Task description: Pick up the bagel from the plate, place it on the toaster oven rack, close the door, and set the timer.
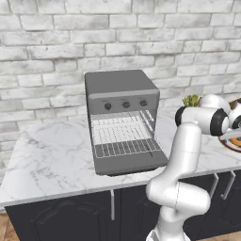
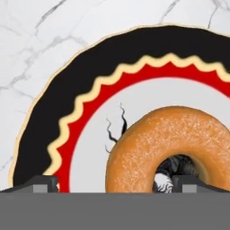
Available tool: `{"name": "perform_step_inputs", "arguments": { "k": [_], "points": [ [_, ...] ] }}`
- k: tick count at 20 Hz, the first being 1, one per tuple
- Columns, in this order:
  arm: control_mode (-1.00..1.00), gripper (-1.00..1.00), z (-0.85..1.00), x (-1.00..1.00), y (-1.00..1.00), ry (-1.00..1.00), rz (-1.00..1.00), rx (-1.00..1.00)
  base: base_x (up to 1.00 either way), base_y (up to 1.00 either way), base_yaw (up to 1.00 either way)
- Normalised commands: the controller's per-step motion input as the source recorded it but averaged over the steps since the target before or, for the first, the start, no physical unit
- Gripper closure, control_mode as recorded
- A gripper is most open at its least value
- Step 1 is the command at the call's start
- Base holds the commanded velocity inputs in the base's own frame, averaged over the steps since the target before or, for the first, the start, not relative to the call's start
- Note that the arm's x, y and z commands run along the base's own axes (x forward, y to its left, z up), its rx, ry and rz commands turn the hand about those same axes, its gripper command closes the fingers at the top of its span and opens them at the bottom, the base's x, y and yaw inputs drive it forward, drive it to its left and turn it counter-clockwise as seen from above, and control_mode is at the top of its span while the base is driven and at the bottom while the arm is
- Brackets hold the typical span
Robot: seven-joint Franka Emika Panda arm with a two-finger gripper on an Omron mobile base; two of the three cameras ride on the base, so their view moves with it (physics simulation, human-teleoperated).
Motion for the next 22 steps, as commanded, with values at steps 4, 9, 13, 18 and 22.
{"name": "perform_step_inputs", "arguments": {
  "k": [4, 9, 13, 18, 22],
  "points": [
    [-1.0, -1.0, -0.09, 0.0, -0.06, 0.03, 0.0, 0.01, 0.0, 0.0, 0.0],
    [-1.0, -1.0, -0.09, 0.0, -0.05, 0.03, 0.0, 0.02, 0.0, 0.0, 0.0],
    [-1.0, 1.0, -0.12, 0.0, -0.01, 0.04, 0.0, 0.02, 0.0, 0.0, 0.0],
    [-1.0, 1.0, -0.07, 0.0, 0.0, 0.03, 0.0, 0.03, 0.0, 0.0, 0.0],
    [-1.0, 1.0, 0.0, 0.0, 0.0, 0.0, 0.0, 0.03, 0.0, 0.0, 0.0]
  ]
}}
